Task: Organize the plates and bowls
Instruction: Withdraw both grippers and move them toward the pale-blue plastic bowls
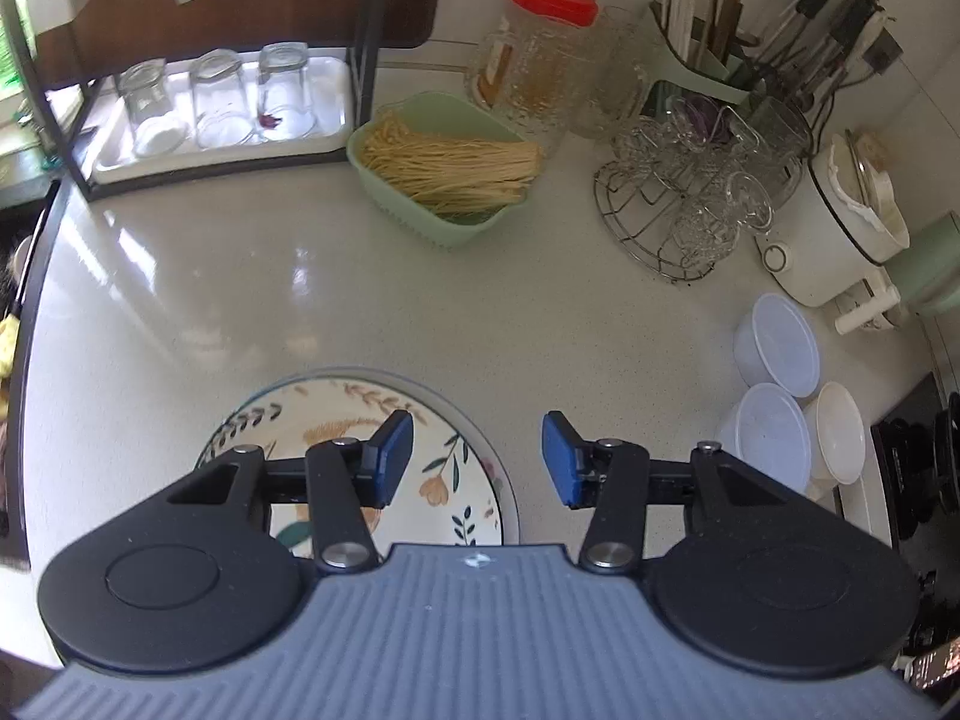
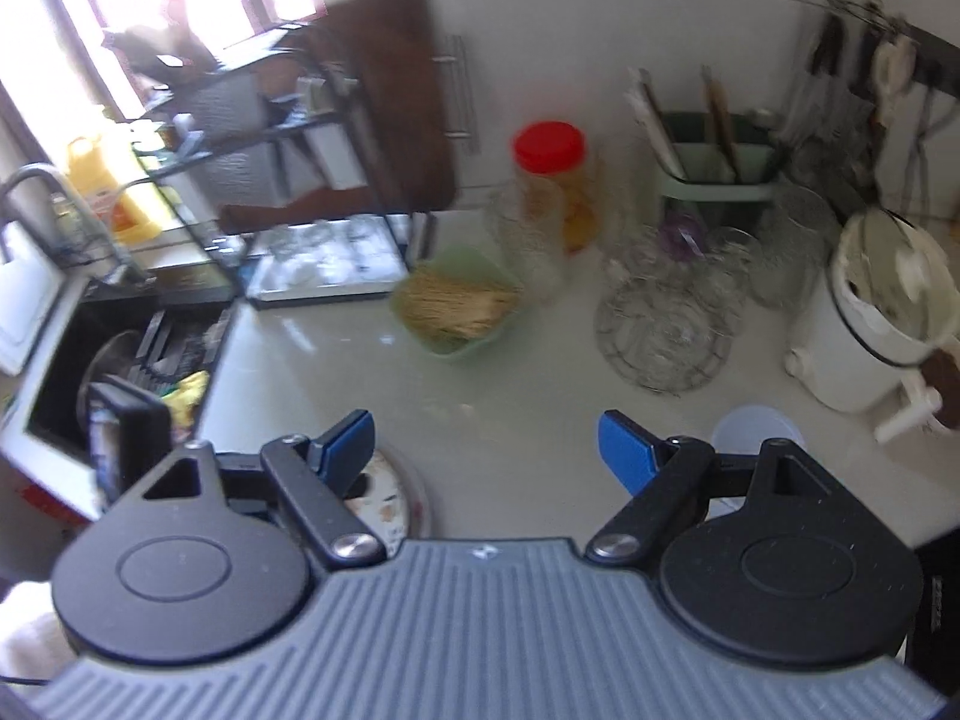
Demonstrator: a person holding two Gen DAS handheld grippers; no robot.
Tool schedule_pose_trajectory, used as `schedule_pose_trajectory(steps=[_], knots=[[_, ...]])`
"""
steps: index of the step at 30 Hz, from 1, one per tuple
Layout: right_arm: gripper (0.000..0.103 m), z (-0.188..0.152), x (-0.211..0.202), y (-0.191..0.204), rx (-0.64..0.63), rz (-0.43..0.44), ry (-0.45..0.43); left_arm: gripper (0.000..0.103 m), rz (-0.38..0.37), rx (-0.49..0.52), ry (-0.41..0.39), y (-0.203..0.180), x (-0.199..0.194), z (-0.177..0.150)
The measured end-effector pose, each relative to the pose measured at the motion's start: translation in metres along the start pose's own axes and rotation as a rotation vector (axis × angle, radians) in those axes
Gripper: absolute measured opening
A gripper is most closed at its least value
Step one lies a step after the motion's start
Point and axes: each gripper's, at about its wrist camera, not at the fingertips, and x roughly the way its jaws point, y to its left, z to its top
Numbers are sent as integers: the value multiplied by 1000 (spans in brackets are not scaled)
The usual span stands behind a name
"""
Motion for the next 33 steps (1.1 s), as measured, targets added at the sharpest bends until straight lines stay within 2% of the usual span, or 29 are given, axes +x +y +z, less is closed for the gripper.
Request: schedule_pose_trajectory(steps=[5, 10, 15, 21, 27, 30, 32, 33], knots=[[83, -8, 16, -15, 78, -59, 1, 53, -51, 42, 19, -3, 7, 13], [83, -23, 34, -43, 191, -59, 17, 53, -65, 83, 47, -16, 25, 19], [83, -41, 41, -71, 217, -144, -20, 53, -93, 95, 2, -52, 28, 21], [83, -65, 51, -128, 302, -80, -11, 54, -118, 89, -33, -114, 42, 16], [83, -88, 72, -175, 317, -103, 63, 56, -157, 121, 30, -165, 79, 18], [83, -103, 79, -191, 359, -31, 55, 63, -160, 140, 52, -179, 98, 17], [81, -113, 86, -198, 384, 18, 65, 64, -164, 144, 76, -184, 113, 15], [75, -117, 89, -199, 390, 26, 71, 64, -170, 147, 88, -186, 120, 15]])
